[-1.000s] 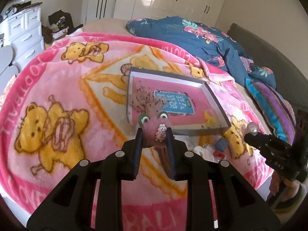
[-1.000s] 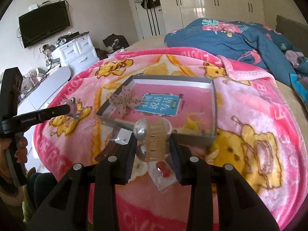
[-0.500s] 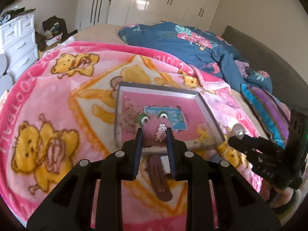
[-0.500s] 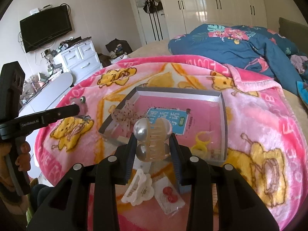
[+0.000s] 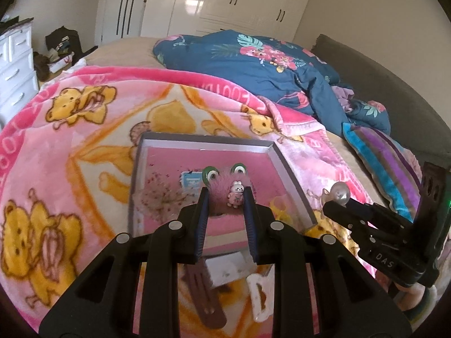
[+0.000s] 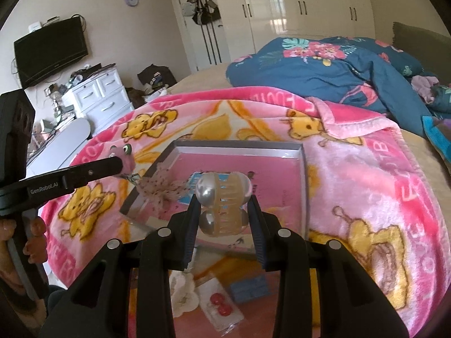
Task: Organize jewelry
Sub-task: 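Carry the pink clip into the tray with left tool while right tool carries the pearl clip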
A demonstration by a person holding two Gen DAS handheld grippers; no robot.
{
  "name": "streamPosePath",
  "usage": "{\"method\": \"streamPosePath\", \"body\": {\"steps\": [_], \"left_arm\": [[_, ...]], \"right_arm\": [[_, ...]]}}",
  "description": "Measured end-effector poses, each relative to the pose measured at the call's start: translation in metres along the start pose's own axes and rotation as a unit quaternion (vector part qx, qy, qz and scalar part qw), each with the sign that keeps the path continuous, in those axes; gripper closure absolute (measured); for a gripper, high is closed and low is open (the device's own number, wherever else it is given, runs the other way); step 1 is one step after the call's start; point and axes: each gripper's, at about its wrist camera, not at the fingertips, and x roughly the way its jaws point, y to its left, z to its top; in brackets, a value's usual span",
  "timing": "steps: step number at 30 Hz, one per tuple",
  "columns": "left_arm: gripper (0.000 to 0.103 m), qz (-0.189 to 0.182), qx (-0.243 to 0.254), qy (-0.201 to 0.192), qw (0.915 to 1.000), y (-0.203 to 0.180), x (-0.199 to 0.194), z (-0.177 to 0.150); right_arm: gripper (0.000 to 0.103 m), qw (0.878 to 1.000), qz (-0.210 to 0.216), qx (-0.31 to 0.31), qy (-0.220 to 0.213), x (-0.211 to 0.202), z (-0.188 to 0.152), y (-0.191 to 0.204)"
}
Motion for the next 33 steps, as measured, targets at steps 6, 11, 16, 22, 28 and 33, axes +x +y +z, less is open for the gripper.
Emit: {"method": "streamPosePath", "body": {"steps": [6, 11, 16, 22, 28, 33], "left_arm": [[0.087, 0.0, 0.001, 0.008, 1.0, -0.005, 0.023, 0.002], [0.087, 0.006, -0.001, 0.024, 0.9997, -0.002, 0.045, -0.003], [0.087, 0.005, -0.008, 0.042, 0.9991, 0.005, 0.066, -0.013], [0.086, 0.003, -0.014, 0.057, 0.9983, 0.01, 0.085, -0.024], [0.086, 0.001, -0.01, 0.07, 0.9975, 0.011, 0.1, -0.031], [0.086, 0.004, -0.004, 0.075, 0.9972, 0.012, 0.107, -0.034]], "right_arm": [[0.07, 1.0, -0.028, 0.013, 0.001, 0.006, 0.004, -0.02], [0.07, 0.998, -0.053, 0.026, 0.004, 0.012, 0.001, -0.038], [0.07, 0.997, -0.067, 0.039, 0.015, 0.021, -0.006, -0.054], [0.07, 0.996, -0.074, 0.037, 0.035, 0.038, -0.015, -0.057], [0.07, 0.994, -0.081, 0.032, 0.059, 0.061, -0.025, -0.054], [0.07, 0.993, -0.085, 0.028, 0.073, 0.076, -0.03, -0.05]]}}
